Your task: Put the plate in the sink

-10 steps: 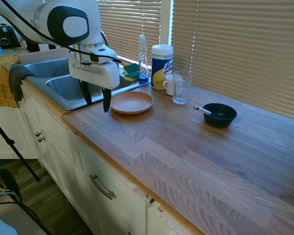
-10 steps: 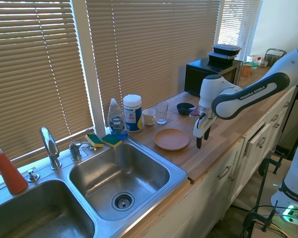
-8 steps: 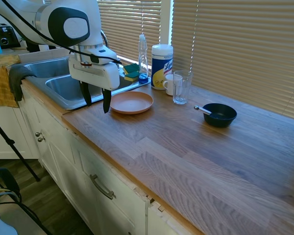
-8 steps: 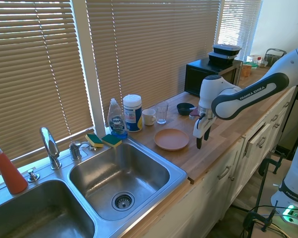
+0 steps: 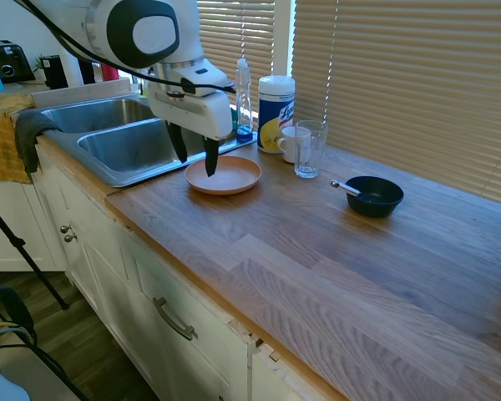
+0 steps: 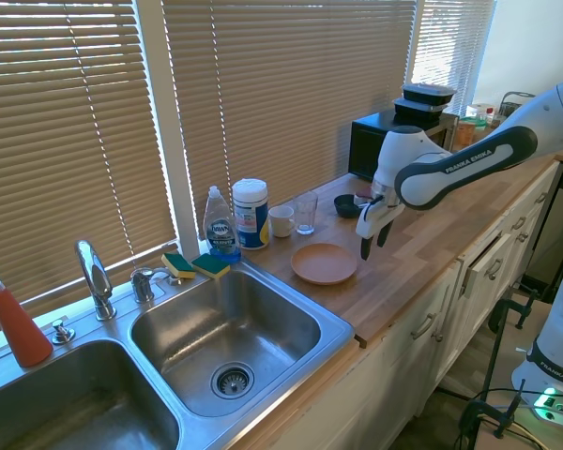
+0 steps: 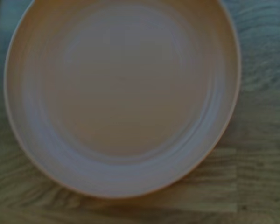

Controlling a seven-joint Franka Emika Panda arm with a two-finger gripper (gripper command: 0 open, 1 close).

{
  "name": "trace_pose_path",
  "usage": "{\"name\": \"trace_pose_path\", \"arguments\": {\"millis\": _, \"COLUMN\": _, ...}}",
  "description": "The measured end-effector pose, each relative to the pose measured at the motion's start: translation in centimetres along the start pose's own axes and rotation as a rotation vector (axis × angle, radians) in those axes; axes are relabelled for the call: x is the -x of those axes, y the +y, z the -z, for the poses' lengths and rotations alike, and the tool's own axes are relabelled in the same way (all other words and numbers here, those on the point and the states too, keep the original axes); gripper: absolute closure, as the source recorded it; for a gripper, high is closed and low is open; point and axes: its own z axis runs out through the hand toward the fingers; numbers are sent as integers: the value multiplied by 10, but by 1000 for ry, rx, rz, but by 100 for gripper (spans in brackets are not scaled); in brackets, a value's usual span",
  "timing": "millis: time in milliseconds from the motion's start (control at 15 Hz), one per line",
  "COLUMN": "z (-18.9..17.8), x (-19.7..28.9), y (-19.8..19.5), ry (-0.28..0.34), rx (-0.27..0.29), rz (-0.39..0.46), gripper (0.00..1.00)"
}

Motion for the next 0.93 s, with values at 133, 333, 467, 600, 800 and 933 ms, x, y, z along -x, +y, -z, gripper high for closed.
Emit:
{"name": "trace_pose_path", "arguments": {"millis": 133, "z": -9, "x": -27, "y": -9, "ry": -11, "rx": -30, "rz": -47, "gripper": 0}}
{"name": "trace_pose_path", "arguments": {"millis": 333, "z": -32, "x": -64, "y": -22, "ry": -36, "rx": -54, "rz": -94, "gripper": 0}}
{"name": "trace_pose_path", "arguments": {"millis": 467, "z": -50, "x": -83, "y": -32, "ry": -53, "rx": -52, "rz": -112, "gripper": 0}}
{"name": "trace_pose_path", "arguments": {"millis": 600, "z": -69, "x": -95, "y": -43, "ry": -75, "rx": -41, "rz": -116, "gripper": 0}}
{"name": "trace_pose_path", "arguments": {"millis": 800, "z": -84, "x": -104, "y": -53, "ry": -102, "rx": -22, "rz": -107, "gripper": 0}}
{"name": "trace_pose_path", "arguments": {"millis": 933, "z": -86, "x": -105, "y": -54, "ry": -123, "rx": -12, "rz": -95, "gripper": 0}}
